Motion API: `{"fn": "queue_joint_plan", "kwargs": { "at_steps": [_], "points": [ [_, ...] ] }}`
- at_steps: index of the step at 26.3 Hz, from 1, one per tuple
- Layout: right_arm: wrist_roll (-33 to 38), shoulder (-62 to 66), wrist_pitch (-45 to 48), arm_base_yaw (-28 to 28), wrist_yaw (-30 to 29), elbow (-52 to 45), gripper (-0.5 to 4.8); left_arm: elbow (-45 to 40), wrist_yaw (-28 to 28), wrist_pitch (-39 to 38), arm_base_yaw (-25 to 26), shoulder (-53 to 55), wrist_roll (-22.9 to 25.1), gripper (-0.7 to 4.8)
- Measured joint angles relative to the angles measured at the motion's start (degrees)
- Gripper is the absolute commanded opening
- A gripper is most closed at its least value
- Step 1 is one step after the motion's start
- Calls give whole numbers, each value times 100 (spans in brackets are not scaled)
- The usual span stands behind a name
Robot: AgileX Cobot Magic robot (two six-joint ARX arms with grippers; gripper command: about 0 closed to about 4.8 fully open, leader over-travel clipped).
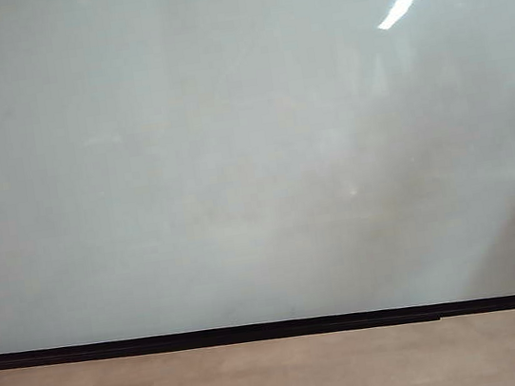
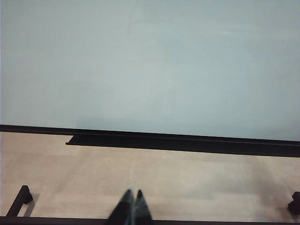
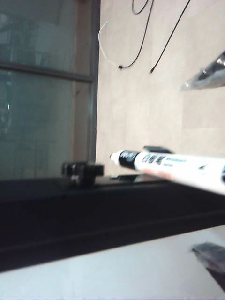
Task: Pick up the pen on the shelf to the right of the whiteboard and write the letter Z.
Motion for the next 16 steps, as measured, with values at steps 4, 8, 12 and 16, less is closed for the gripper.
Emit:
{"fn": "queue_joint_plan", "kwargs": {
  "at_steps": [4,8,12,16],
  "points": [
    [33,9,-4,-2,-234,262,429,0,0,0,0,2,-2,-5],
    [175,33,-92,-2,-251,321,428,0,0,0,0,0,0,-5],
    [267,90,-101,-4,-243,326,416,-2,0,0,0,2,0,-5],
    [625,400,-85,17,-249,455,395,0,0,0,0,2,0,-4]
  ]
}}
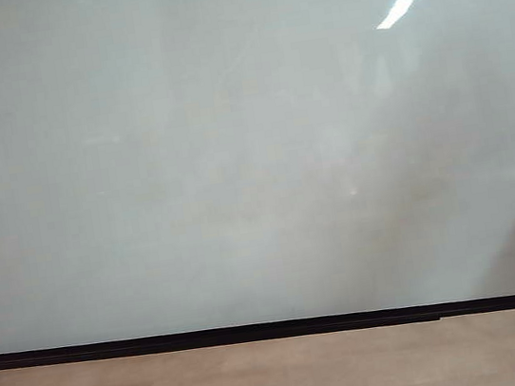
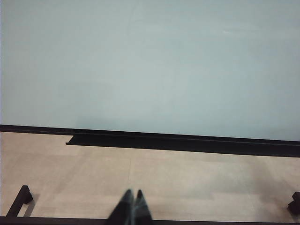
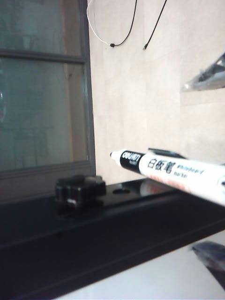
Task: Pick up the pen on the shelf to the right of the whiteboard and write the letter Z.
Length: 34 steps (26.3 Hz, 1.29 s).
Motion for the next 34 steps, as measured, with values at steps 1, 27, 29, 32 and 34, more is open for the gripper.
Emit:
{"fn": "queue_joint_plan", "kwargs": {
  "at_steps": [1,27,29,32,34],
  "points": [
    [11,0,13,7,2,7,383,0,0,0,0,0,0,-4],
    [24,-2,85,13,-87,2,229,0,0,0,-2,0,0,-5],
    [24,-2,85,13,-87,2,229,0,0,0,0,0,-2,-4],
    [24,-2,85,13,-87,4,229,0,0,0,0,0,0,-5],
    [24,-2,85,13,-87,4,229,0,0,0,0,0,0,-4]
  ]
}}
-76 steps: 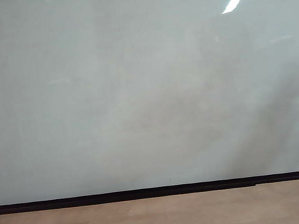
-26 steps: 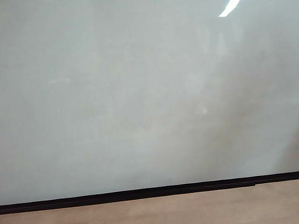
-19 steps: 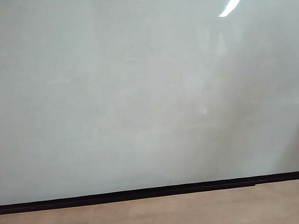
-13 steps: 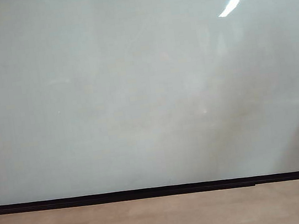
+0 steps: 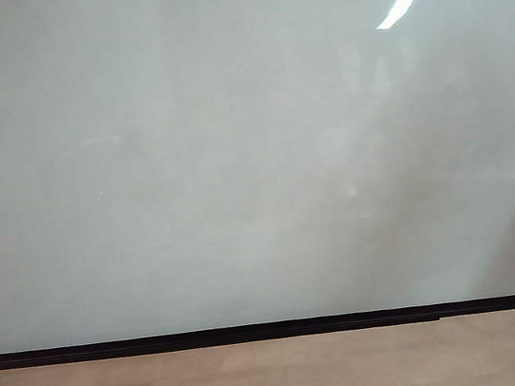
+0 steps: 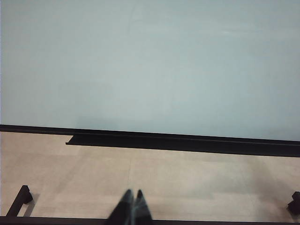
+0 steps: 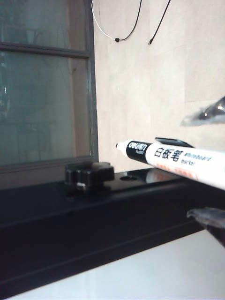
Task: Pick up the pen on the shelf to the right of the whiteboard and write the letter Z.
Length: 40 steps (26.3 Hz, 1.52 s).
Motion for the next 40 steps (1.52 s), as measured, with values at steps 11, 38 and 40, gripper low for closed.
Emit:
{"fn": "queue_joint_plan", "kwargs": {
  "at_steps": [11,38,40],
  "points": [
    [-2,0,9,0,-44,103,229,0,0,0,0,0,0,-5],
    [22,-63,-4,-39,-50,15,-8,0,0,0,0,0,-2,-5],
    [28,-138,-4,-48,17,2,-8,0,0,0,0,0,-2,-4]
  ]
}}
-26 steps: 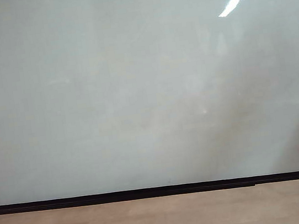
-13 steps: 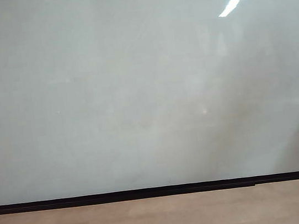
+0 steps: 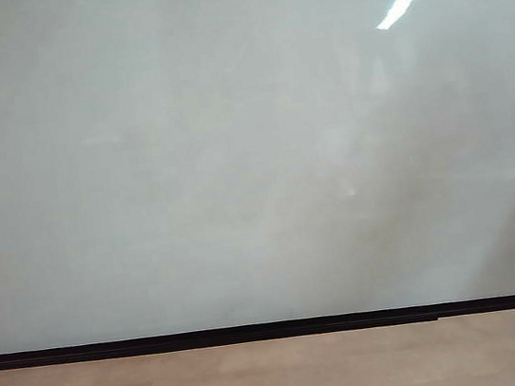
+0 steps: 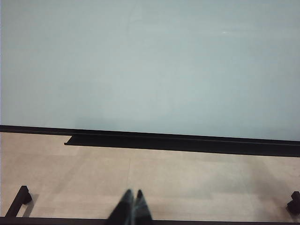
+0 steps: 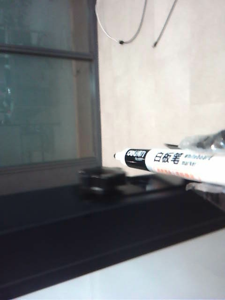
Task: Pick up the pen on the shelf to the right of the whiteboard and write the letter Z.
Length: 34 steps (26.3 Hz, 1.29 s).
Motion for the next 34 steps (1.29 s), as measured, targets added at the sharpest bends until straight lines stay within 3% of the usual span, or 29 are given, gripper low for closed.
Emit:
{"fn": "queue_joint_plan", "kwargs": {
  "at_steps": [11,13,17,18,19,21,26,34],
  "points": [
    [142,-326,-7,-70,1290,-221,-8,0,0,0,0,0,2,-5],
    [160,-551,-4,-31,1652,-420,-8,0,0,0,0,0,2,-4],
    [164,-1252,-4,269,2970,-1108,-8,0,0,0,0,0,2,-4],
    [166,-1443,-9,385,3362,-1270,-8,0,0,0,0,0,2,-5],
    [173,-1904,-179,686,4157,-1572,-8,0,0,2,0,0,2,-5],
    [162,-2710,-599,1130,4937,-1893,-8,0,0,0,0,0,2,-4],
    [131,-3989,-1814,1816,5475,-2065,-8,0,0,2,0,-2,0,-4],
    [-468,-6172,-4253,3598,6308,-2022,-8,0,0,0,0,0,2,-5]
  ]
}}
